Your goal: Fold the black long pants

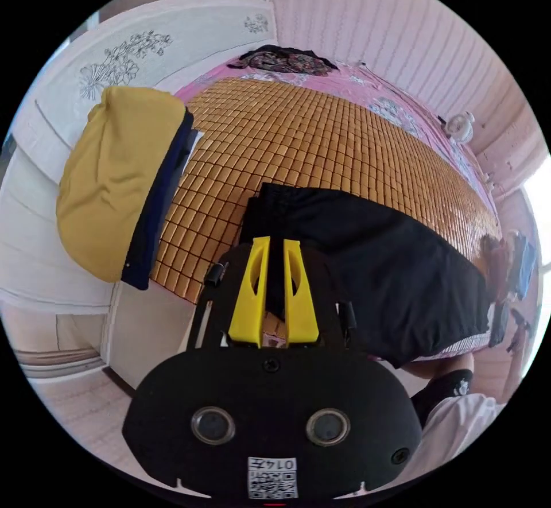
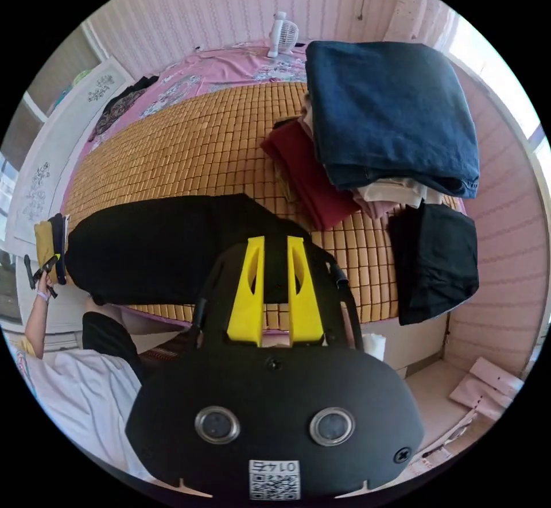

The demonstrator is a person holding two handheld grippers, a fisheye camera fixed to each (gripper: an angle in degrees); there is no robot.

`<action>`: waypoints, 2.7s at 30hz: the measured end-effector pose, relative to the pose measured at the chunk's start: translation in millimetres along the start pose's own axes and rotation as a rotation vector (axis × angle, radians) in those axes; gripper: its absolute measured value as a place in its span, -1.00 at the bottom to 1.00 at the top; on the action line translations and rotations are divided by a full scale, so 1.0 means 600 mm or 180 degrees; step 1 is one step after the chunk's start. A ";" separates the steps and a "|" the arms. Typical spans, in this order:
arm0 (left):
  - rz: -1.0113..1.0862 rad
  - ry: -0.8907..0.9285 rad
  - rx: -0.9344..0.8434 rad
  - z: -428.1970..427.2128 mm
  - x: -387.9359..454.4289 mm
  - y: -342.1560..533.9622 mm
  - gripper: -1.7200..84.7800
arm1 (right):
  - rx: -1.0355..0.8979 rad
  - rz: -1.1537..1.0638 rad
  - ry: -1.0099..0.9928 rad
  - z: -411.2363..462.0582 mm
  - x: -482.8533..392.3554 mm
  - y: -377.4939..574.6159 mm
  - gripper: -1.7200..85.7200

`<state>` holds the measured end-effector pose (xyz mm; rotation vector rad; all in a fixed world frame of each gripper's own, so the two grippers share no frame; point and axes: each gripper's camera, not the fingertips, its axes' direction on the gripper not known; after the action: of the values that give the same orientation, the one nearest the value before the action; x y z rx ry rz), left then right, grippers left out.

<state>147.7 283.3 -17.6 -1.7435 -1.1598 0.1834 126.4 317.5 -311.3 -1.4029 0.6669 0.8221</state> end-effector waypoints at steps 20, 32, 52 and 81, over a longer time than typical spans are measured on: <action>-0.0289 0.0110 -0.0603 0.234 0.034 -0.108 -0.95 | -0.0616 -0.0425 0.0151 0.162 -0.138 -0.052 -0.94; 0.0067 0.0949 0.0705 0.072 -0.026 -0.046 -0.98 | 0.0928 -0.0524 -0.0209 -0.130 -0.079 0.055 -0.97; -0.1116 0.0717 0.0706 0.049 -0.234 0.359 -0.98 | 0.0019 -0.0124 0.0318 -0.061 -0.060 0.350 -0.85; -0.0677 -0.0701 0.0058 0.287 0.041 0.012 -0.98 | 0.0347 -0.0776 0.0364 0.199 -0.218 0.067 -0.97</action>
<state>64.5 412.7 -99.7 -1.5998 -1.4899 0.2606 10.6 422.8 -219.2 -1.4065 0.6041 0.5093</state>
